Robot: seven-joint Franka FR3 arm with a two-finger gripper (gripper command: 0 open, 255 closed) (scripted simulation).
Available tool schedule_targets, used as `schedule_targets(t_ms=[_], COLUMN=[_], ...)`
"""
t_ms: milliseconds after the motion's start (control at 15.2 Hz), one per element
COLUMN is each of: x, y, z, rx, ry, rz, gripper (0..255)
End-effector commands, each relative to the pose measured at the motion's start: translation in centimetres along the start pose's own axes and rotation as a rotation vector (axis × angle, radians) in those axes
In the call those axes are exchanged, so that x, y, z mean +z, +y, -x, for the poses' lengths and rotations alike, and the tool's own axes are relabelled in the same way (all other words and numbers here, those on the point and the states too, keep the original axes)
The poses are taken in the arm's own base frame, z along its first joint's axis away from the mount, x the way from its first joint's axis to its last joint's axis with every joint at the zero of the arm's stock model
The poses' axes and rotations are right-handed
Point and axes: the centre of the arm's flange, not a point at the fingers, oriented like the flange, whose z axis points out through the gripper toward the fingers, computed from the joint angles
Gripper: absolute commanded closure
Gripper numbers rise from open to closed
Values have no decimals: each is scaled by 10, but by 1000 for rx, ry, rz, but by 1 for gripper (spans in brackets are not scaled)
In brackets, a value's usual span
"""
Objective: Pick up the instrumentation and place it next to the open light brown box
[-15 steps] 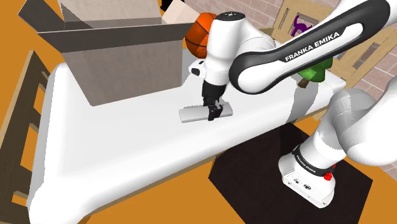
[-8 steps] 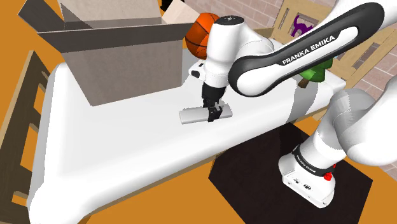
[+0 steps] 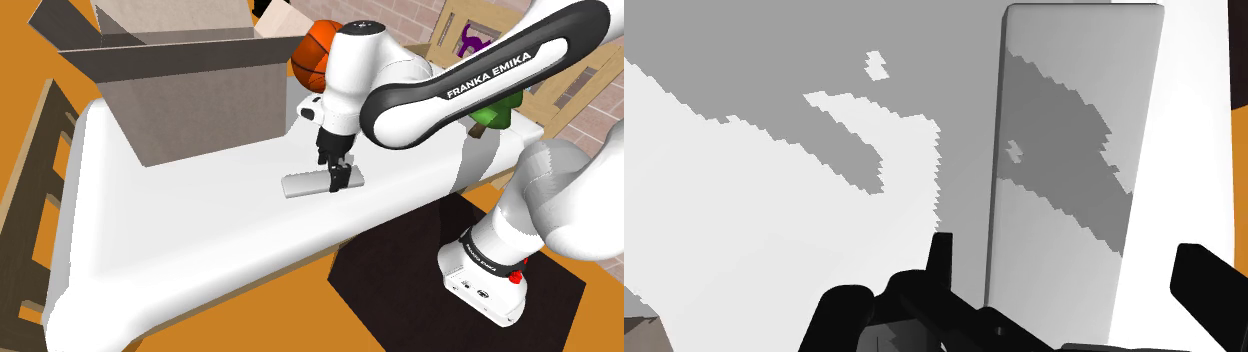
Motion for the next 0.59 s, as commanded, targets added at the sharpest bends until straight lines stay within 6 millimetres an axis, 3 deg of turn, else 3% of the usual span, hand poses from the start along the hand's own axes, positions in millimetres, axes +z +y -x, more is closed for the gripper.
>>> schedule_targets(t_ms=[0,132,528], x=[-21,-44,-44], y=[0,0,0], z=[0,0,0], rx=[0,0,0], ry=[0,0,0], rz=[0,0,0], gripper=[0,0,0])
